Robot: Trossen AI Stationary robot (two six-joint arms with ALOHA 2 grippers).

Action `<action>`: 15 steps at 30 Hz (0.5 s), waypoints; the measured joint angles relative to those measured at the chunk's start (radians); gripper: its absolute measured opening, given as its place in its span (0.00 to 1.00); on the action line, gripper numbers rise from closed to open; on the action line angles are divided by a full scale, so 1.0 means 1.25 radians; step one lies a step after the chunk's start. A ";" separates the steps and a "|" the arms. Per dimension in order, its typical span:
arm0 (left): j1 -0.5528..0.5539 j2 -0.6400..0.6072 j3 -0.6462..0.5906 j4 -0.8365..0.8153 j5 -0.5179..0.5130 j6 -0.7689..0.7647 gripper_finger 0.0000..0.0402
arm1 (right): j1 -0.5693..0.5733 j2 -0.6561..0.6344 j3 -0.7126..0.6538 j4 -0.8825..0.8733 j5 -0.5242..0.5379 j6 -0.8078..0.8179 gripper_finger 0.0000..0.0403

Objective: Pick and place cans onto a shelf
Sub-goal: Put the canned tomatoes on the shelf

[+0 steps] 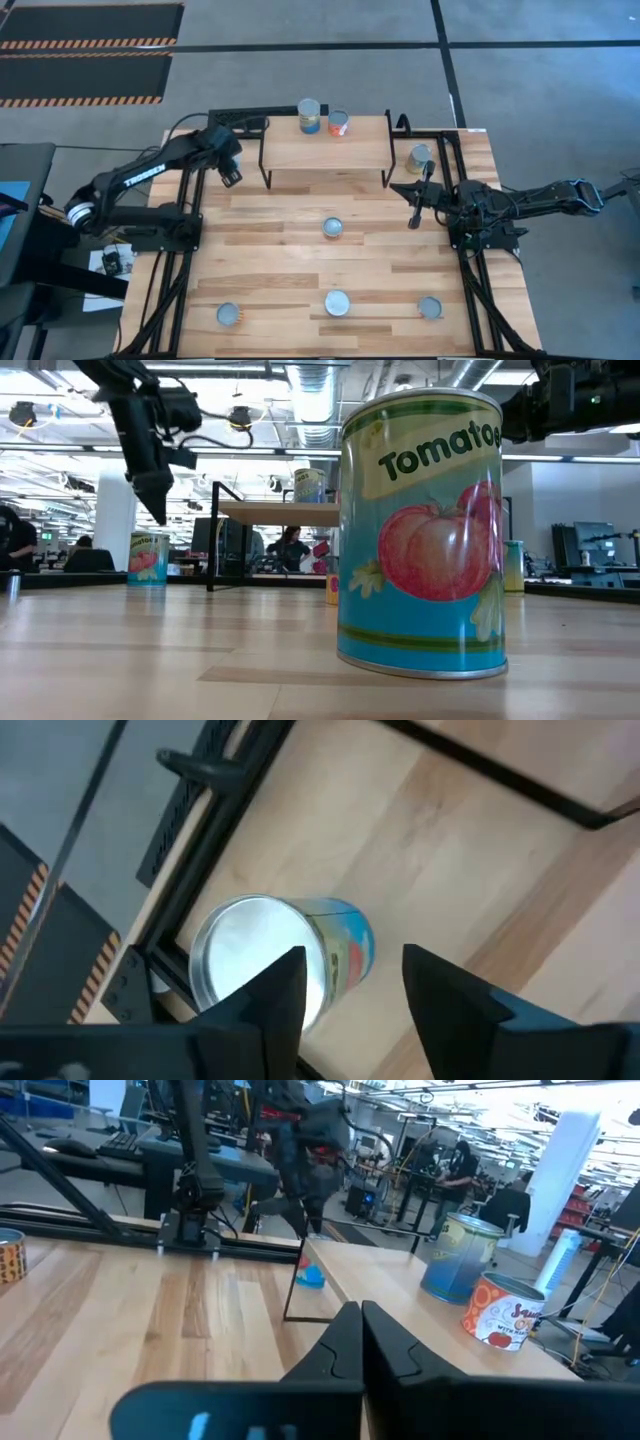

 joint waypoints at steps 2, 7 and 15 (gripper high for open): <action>0.018 0.028 0.000 0.008 0.001 0.006 0.41 | 0.000 0.000 0.000 0.000 0.000 0.000 0.02; 0.063 0.083 0.000 0.025 -0.003 0.007 0.41 | 0.000 0.000 0.000 0.000 0.000 -0.011 0.02; 0.103 0.130 0.004 0.049 -0.011 0.041 0.29 | 0.000 0.000 0.001 0.000 0.000 -0.014 0.02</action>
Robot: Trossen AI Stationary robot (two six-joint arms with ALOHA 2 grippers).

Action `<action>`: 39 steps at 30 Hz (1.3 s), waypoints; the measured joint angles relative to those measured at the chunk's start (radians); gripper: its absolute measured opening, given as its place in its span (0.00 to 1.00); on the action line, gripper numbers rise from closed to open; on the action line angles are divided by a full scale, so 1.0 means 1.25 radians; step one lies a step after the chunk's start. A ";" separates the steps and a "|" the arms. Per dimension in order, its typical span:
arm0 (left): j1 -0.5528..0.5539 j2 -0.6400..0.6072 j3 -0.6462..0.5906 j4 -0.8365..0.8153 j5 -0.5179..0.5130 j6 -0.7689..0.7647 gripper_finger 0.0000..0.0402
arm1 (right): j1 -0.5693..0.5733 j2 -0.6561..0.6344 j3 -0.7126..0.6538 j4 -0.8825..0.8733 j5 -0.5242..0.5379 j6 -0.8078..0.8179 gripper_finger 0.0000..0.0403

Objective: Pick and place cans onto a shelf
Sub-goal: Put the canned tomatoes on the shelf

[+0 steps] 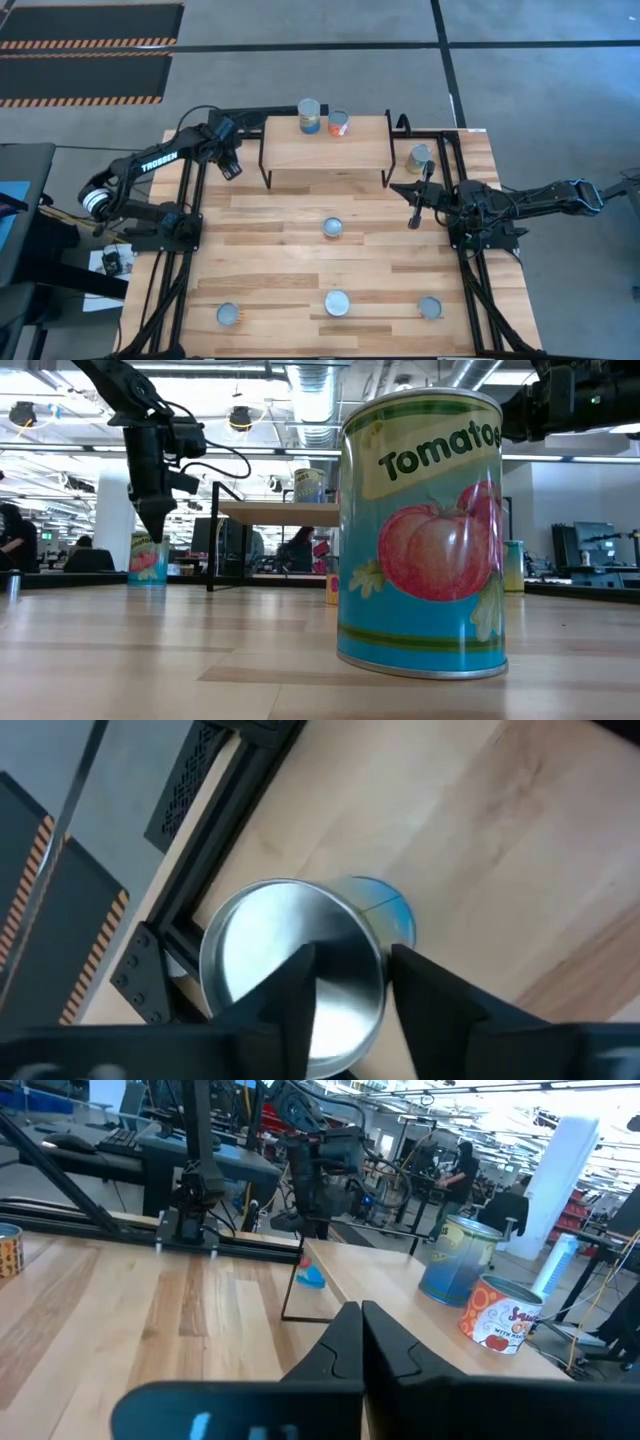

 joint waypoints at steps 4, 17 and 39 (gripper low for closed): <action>0.000 -0.008 -0.001 -0.005 0.002 0.019 0.12 | 0.000 0.000 0.000 0.000 0.000 -0.001 0.02; -0.070 -0.203 0.060 -0.317 0.148 -0.038 0.00 | 0.000 0.000 0.000 0.001 0.000 -0.006 0.02; -0.787 -0.177 0.073 0.167 0.287 -0.323 0.00 | 0.000 0.000 0.000 0.003 0.000 0.000 0.03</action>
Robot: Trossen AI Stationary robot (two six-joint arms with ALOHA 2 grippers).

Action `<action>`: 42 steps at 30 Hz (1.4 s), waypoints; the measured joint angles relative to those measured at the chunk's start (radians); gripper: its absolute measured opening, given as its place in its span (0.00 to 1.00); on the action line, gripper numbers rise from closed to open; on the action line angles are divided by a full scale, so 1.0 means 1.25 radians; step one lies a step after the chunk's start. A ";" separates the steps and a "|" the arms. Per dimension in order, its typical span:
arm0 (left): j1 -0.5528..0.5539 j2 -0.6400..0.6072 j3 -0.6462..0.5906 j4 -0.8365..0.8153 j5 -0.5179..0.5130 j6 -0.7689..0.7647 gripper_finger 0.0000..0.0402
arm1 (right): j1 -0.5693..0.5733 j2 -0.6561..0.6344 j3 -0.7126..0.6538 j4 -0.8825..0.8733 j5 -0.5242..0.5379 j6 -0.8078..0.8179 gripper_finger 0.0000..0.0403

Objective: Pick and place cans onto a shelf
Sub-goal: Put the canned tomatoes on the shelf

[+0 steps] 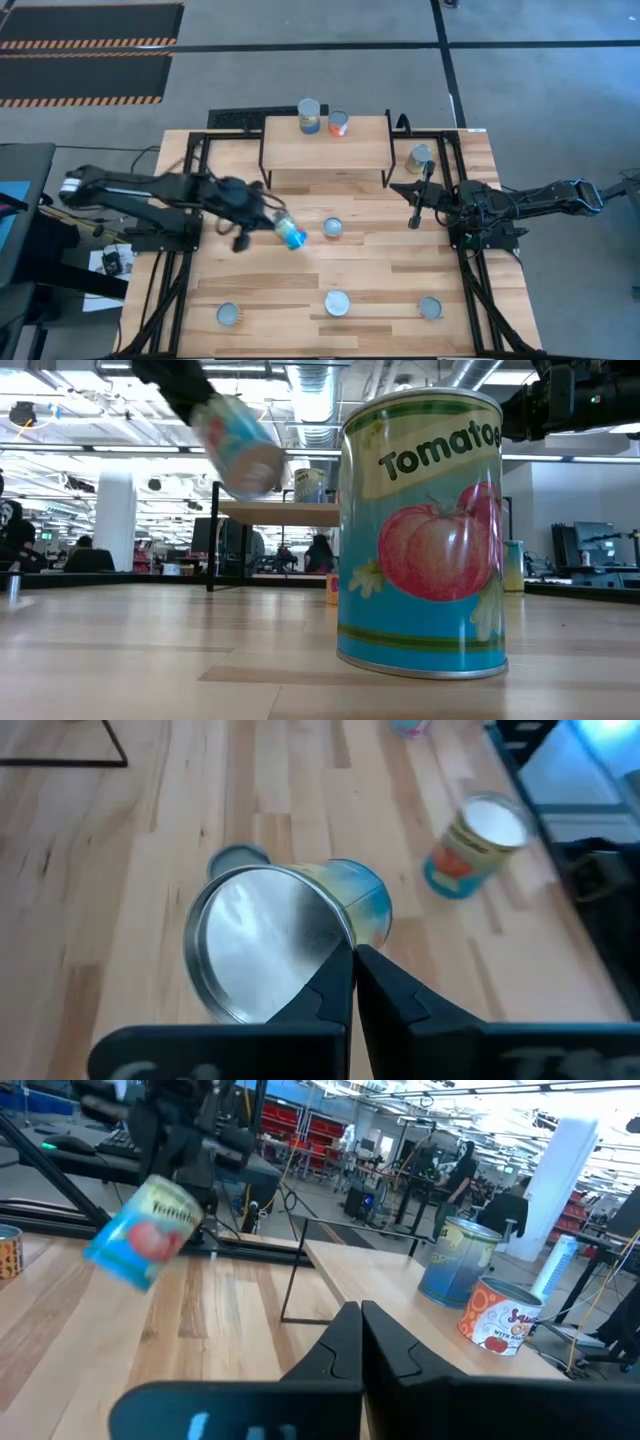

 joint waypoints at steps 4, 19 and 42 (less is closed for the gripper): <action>-0.018 0.119 0.000 0.112 -0.036 0.004 0.00 | 0.000 0.000 0.000 -0.001 0.000 0.000 0.03; -0.046 0.491 0.269 0.140 -0.047 0.277 0.00 | 0.000 0.000 0.000 -0.001 0.000 0.000 0.02; -0.024 0.757 0.533 0.045 -0.118 0.530 0.01 | 0.000 0.000 0.000 -0.015 0.000 0.002 0.03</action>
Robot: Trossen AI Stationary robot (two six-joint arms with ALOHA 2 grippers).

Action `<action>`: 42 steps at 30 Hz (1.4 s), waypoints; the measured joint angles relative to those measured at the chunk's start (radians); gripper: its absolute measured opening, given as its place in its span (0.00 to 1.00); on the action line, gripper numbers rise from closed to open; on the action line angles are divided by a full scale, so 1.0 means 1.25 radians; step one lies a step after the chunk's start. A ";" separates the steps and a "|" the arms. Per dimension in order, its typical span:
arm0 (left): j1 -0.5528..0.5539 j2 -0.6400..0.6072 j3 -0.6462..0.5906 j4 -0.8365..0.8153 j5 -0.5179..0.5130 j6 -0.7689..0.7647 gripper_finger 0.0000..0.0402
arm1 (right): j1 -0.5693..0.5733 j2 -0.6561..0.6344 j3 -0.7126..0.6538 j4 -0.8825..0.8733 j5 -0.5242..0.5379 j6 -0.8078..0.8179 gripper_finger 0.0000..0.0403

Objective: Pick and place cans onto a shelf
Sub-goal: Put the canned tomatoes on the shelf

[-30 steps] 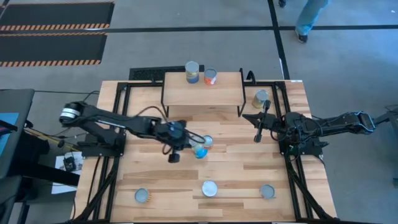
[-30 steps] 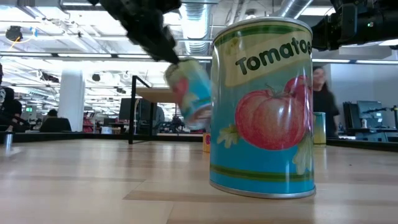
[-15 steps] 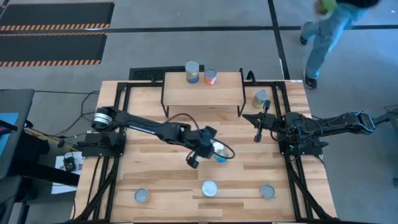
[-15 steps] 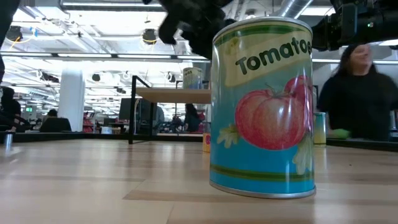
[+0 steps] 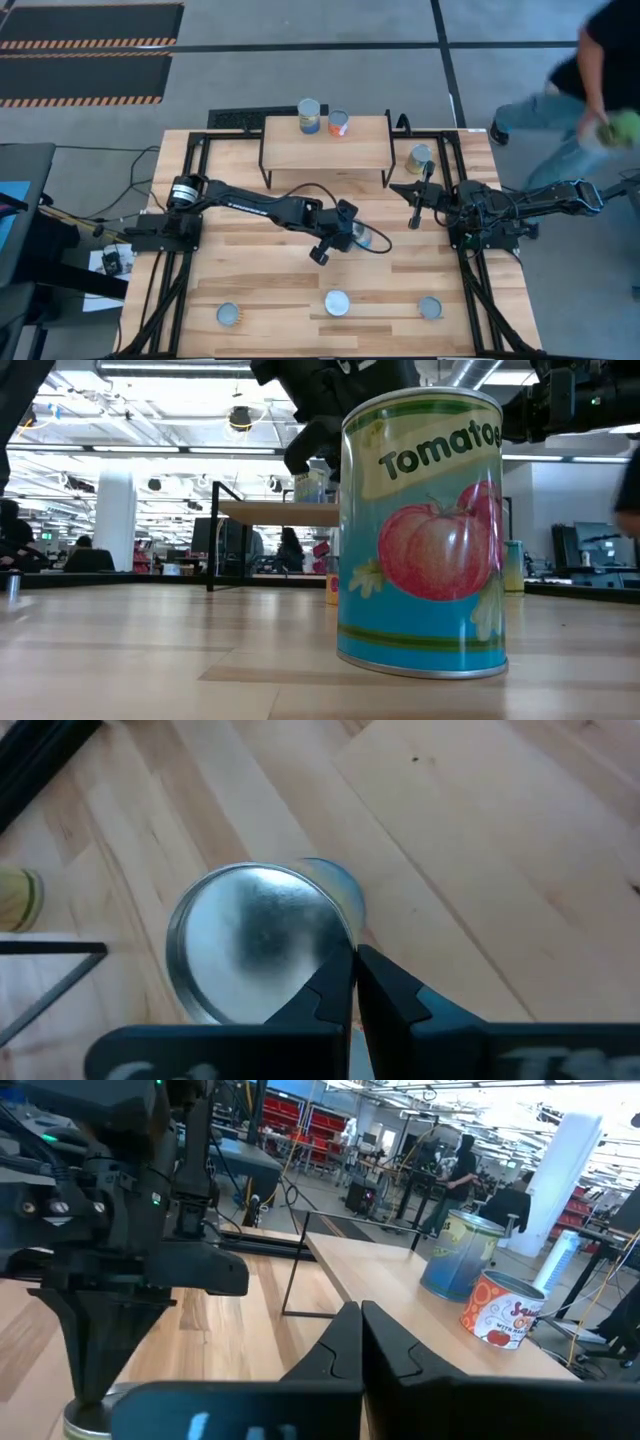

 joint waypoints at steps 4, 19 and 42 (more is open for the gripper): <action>-0.001 -0.001 0.000 -0.002 0.001 -0.001 0.05 | 0.000 0.000 0.000 0.000 0.000 0.000 0.03; 0.013 -0.056 -0.004 -0.003 -0.057 0.004 0.14 | 0.000 0.000 0.000 -0.001 0.000 0.003 0.03; 0.042 -0.671 -0.740 0.621 0.071 -0.356 0.00 | 0.166 0.291 0.249 -0.328 -0.022 0.155 0.06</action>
